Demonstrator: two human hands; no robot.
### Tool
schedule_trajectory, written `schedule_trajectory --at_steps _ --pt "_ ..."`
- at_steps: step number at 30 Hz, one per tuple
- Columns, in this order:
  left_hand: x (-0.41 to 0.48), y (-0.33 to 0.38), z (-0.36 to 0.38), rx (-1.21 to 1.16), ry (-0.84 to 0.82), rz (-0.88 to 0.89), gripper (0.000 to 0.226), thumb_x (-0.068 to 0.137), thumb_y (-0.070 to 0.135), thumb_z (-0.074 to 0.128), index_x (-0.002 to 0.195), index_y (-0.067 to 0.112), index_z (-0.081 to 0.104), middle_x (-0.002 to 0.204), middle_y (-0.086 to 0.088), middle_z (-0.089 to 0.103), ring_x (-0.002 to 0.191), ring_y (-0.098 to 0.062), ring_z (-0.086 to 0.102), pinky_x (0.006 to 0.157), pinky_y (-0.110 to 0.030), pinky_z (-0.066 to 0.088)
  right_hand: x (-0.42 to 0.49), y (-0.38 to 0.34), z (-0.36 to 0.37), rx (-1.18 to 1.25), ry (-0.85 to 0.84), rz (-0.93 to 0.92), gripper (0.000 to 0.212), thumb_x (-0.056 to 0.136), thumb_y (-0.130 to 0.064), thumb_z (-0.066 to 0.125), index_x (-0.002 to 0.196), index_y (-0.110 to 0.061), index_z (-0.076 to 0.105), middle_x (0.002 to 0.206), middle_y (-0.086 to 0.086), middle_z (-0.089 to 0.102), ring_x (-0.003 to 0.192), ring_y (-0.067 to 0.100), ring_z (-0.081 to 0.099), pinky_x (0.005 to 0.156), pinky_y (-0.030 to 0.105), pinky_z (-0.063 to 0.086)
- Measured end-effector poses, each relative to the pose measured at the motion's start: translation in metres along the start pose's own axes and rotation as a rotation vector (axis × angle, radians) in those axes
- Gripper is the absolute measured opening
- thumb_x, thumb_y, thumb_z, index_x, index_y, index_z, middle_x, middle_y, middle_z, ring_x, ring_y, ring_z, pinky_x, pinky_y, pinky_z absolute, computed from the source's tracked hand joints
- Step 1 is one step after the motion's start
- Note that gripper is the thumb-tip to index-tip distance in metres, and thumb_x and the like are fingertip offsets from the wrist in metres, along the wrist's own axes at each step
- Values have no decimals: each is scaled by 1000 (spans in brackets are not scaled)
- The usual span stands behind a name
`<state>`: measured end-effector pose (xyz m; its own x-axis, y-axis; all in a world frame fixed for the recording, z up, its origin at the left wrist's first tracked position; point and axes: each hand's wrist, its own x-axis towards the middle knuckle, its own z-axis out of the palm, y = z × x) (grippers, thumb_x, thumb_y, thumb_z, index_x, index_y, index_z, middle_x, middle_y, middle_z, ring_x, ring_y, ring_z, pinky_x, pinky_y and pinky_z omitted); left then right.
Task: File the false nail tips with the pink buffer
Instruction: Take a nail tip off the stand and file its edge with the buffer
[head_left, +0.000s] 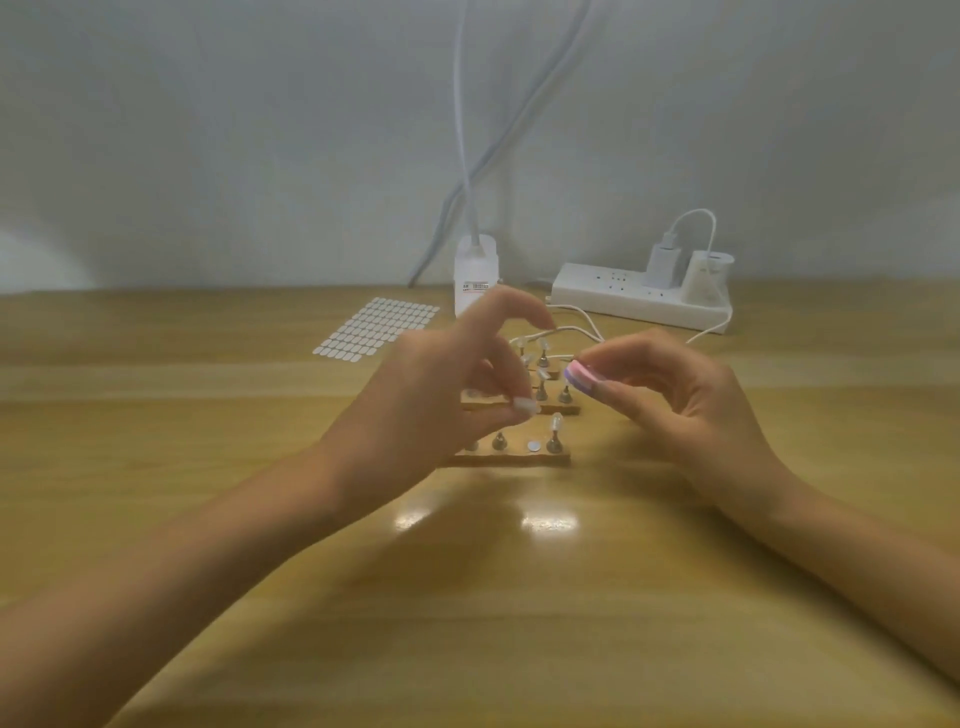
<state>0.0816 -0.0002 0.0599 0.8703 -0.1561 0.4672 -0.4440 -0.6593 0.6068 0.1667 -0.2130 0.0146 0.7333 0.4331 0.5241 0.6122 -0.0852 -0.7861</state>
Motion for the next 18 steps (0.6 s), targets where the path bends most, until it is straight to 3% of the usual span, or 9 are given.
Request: schedule_trajectory --at_steps 3,8,12,18 --pt "7 2 9 95 -79 -5 58 79 12 85 126 26 54 81 15 75 91 2 68 90 -8 44 0 1 0 15 1 7 14 88 -24 76 102 -21 76 101 -1 74 100 20 70 93 38 55" --pt "7 -2 17 161 -97 -57 57 81 24 80 131 30 53 81 18 75 89 8 60 100 -34 42 0 2 -1 20 -14 19 13 89 -22 76 102 -21 76 103 -1 74 100 20 71 93 39 55" --pt "8 -8 20 208 -105 -100 56 85 21 77 132 34 50 80 22 72 78 17 54 99 -41 40 1 2 -1 9 -25 18 15 89 -23 76 103 -22 76 102 -1 74 100 21 70 92 40 55" --pt "9 -9 24 188 -122 -184 61 83 22 79 132 37 47 84 21 71 97 0 63 112 -50 34 0 2 -1 15 -31 23 15 88 -23 75 103 -21 76 102 0 74 99 20 71 92 40 56"
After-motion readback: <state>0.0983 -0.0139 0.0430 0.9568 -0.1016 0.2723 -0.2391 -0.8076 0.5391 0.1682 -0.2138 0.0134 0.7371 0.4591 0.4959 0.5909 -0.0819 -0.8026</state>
